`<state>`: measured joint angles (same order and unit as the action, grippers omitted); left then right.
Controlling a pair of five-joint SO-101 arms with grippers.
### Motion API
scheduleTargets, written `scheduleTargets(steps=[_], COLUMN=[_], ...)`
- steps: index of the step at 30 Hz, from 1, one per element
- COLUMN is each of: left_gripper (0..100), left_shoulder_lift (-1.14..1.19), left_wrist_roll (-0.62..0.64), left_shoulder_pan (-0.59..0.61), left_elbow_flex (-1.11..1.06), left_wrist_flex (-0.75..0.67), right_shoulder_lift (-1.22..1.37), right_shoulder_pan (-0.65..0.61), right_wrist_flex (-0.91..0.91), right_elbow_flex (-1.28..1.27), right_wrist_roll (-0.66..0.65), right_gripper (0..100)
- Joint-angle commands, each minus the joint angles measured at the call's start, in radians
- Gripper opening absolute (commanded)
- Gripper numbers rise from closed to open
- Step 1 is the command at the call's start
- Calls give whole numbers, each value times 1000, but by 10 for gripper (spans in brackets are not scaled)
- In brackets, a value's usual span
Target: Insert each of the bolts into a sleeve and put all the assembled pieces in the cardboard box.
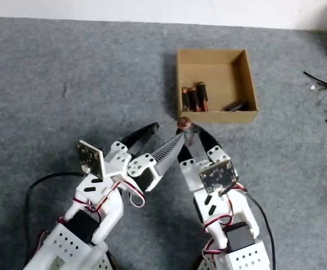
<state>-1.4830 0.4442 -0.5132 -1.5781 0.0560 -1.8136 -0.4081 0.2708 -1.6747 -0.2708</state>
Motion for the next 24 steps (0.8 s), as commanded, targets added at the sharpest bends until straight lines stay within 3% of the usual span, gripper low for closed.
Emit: scheduleTargets(steps=[1,7,11,16,24], left_gripper=[234,234,234,234,234], left_shoulder_lift=[-19,-108,-239,-358,-334], left_wrist_roll=[-17,-26,-43,-222,-230], left_shoulder_pan=[42,171,237,234,246], left_elbow_flex=[50,19,38,50,-28], left_wrist_flex=[5,31,187,387,578], right_shoulder_lift=[-21,-19,-13,-12,-10], right_shoulder_pan=[24,50,74,77,119], right_wrist_flex=[-39,-39,-39,-35,-19], right_elbow_flex=[-96,-97,-99,-99,-99], right_wrist_roll=[8,9,9,9,9], right_gripper=[5,5,5,5,5])
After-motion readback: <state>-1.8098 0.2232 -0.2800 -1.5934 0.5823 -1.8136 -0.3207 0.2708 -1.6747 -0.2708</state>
